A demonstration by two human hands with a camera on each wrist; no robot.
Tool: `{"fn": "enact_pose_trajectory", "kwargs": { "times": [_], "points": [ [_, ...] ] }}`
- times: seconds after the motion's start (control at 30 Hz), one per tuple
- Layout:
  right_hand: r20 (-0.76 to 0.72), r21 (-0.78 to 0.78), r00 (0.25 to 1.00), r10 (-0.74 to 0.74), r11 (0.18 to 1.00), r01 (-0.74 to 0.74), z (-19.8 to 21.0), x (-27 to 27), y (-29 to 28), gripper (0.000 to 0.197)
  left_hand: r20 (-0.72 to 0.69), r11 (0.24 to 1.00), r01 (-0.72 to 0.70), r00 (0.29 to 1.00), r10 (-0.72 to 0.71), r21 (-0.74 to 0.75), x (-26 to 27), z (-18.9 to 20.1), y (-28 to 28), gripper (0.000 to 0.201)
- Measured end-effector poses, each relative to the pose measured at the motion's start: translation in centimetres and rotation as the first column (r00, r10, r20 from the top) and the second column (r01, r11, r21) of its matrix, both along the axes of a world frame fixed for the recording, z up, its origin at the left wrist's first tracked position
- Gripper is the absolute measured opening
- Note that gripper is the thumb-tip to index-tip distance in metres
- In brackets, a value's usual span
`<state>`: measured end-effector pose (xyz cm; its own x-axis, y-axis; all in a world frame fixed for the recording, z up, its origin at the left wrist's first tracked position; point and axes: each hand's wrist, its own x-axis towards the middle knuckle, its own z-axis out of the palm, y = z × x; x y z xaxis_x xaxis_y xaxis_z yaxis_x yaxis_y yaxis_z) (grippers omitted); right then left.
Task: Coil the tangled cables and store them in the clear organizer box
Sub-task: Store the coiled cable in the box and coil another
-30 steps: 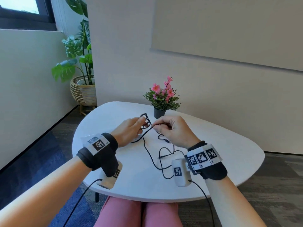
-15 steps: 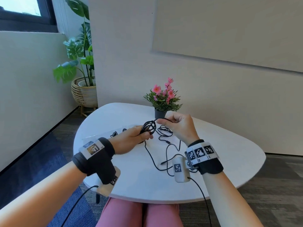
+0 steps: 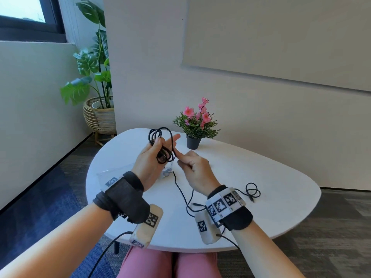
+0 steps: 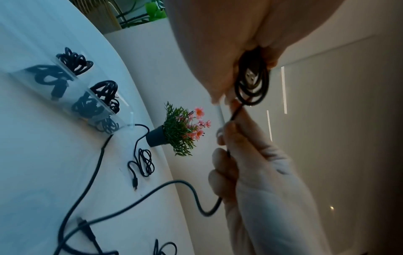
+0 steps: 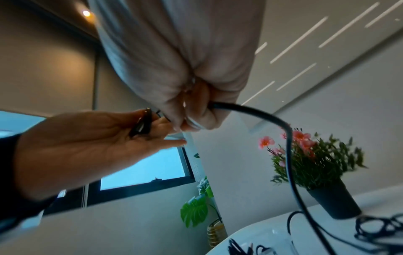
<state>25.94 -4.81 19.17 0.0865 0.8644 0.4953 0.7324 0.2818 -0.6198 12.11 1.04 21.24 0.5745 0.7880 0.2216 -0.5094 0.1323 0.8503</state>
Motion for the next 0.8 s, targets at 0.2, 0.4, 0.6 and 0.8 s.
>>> {"fn": "enact_pose_trajectory", "kwargs": {
  "times": [0.2, 0.4, 0.6, 0.8],
  "points": [
    [0.191, -0.194, 0.977, 0.093, 0.979, -0.055, -1.0, -1.7, -0.2, 0.028, -0.014, 0.987, -0.14, 0.99, 0.139, -0.082, 0.5, 0.1, 0.6, 0.023],
    [0.076, -0.228, 0.992, 0.101, 0.97, -0.082, 0.7, -0.3, -1.7, 0.016, -0.32, 0.982, -0.166, 0.929, 0.186, 0.088, -0.8, -0.1, 2.2, 0.015],
    [-0.124, -0.149, 0.99, 0.073, 0.985, -0.091, 3.7, 1.6, -1.6, 0.008, -0.762, 0.853, 0.162, 0.552, 0.339, 0.497, -1.1, -1.6, 2.3, 0.032],
    [-0.179, -0.097, 0.983, 0.042, 0.993, -0.061, 3.2, 2.7, -0.6, 0.005, -0.8, 0.704, 0.443, 0.517, 0.304, 0.554, -1.3, -0.3, 0.3, 0.025]
  ]
}}
